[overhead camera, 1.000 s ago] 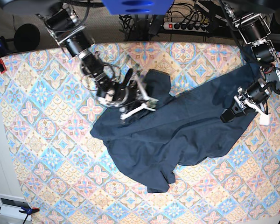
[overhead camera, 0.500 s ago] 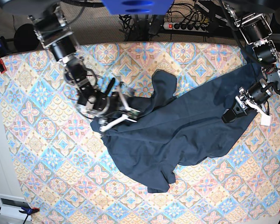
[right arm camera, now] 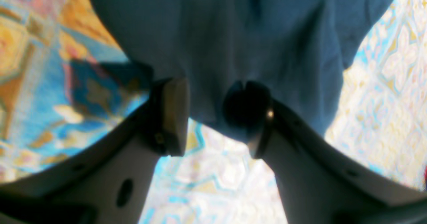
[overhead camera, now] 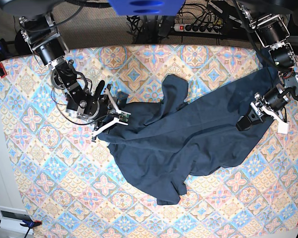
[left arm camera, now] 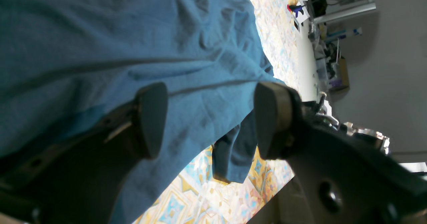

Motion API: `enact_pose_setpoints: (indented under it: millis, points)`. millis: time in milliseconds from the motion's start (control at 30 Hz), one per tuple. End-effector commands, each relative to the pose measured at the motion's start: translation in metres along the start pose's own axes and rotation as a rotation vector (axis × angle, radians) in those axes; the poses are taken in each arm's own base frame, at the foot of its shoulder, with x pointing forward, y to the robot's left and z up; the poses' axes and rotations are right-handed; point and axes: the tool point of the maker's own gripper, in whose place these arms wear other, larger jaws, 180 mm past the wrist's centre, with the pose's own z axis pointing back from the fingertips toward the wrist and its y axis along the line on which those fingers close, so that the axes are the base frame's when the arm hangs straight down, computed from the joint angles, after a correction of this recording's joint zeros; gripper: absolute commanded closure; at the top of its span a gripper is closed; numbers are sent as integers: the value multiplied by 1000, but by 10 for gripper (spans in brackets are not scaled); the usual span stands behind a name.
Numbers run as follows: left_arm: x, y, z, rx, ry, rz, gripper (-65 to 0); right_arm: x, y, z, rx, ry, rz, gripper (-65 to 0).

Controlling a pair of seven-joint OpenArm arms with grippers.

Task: Layout the t-shirt on the table in an organized manner, then fold the t-shirt properly
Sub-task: 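Drag the held shirt edge with the right gripper away from the left gripper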

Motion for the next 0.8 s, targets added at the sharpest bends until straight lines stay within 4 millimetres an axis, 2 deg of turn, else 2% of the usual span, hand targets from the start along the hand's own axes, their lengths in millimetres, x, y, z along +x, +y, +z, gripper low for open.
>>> enact_pose_setpoints:
  millis: [0, 133, 200, 367, 533, 600, 700, 767]
  points:
    - [16, -9, 4, -22, -38, -33, -397, 0, -19, 9, -49, -2, 15, -259]
    - [16, -9, 4, -23, -39, -32, -397, -12, -23, 17, -58, 24, 28, -259]
    - [16, -9, 4, -22, -38, -33, -397, -19, -26, 24, -73, 15, -19, -259]
    - [16, -9, 4, -23, -38, -32, -397, -59, -44, 54, -124, -24, -371, -259]
    - [16, -9, 4, -23, -38, -32, -397, -65, -61, 74, -145, -158, -687, -262]
    - [16, -9, 4, -22, -38, -31, -397, -66, -64, 79, -148, -196, -763, -263]
    - [16, -9, 4, -22, -38, -31, -397, -62, -60, 77, -125, -215, -824, -263]
    - [16, -9, 4, -21, -38, -32, -397, -52, -55, 72, -99, -234, -842, -263]
